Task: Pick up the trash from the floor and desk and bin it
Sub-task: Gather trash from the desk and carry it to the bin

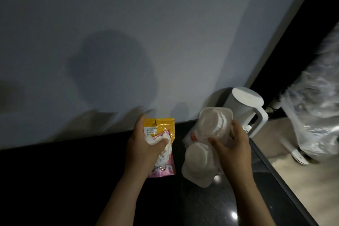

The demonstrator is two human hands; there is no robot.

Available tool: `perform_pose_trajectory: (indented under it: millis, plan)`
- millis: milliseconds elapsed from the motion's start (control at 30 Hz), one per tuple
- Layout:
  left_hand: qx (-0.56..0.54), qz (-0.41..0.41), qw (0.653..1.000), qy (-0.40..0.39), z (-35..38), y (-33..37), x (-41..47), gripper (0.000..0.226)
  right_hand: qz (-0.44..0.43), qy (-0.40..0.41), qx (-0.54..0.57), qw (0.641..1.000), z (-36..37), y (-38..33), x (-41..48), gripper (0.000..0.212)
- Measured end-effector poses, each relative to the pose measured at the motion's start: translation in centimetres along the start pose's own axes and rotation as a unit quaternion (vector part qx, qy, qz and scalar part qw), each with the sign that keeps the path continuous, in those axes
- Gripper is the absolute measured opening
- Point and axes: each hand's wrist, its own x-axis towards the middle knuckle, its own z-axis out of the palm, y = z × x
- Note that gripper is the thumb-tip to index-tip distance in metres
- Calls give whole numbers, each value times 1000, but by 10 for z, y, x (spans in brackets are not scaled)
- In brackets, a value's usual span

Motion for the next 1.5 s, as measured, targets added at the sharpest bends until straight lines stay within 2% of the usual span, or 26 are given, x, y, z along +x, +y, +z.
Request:
perform_pose_trajectory:
  millis: [167, 400, 633, 833, 1000, 1167, 1267, 1500]
  plan:
    - [-34, 39, 996, -70, 21, 28, -9, 80, 25, 60, -19, 998, -47, -9, -18, 69]
    - [-66, 94, 976, -183, 86, 79, -61, 82, 44, 194, -62, 978, -153, -1, -55, 63]
    - [-111, 191, 930, -292, 179, 167, -147, 77, 32, 310, -64, 948, -298, 10, -103, 64]
    - [-147, 279, 886, -339, 256, 243, -265, 75, 16, 421, -110, 900, -440, 24, -175, 74]
    - [-176, 294, 847, -405, 306, 274, -365, 77, 30, 465, -147, 873, -530, 47, -241, 65]
    - [-178, 311, 822, -442, 350, 298, -433, 79, 27, 505, -157, 848, -588, 69, -283, 67]
    - [-184, 316, 804, -469, 377, 309, -463, 79, 29, 522, -173, 835, -618, 81, -295, 65]
    - [-191, 296, 786, -508, 466, 324, -501, 80, 32, 535, -222, 815, -690, 128, -286, 64]
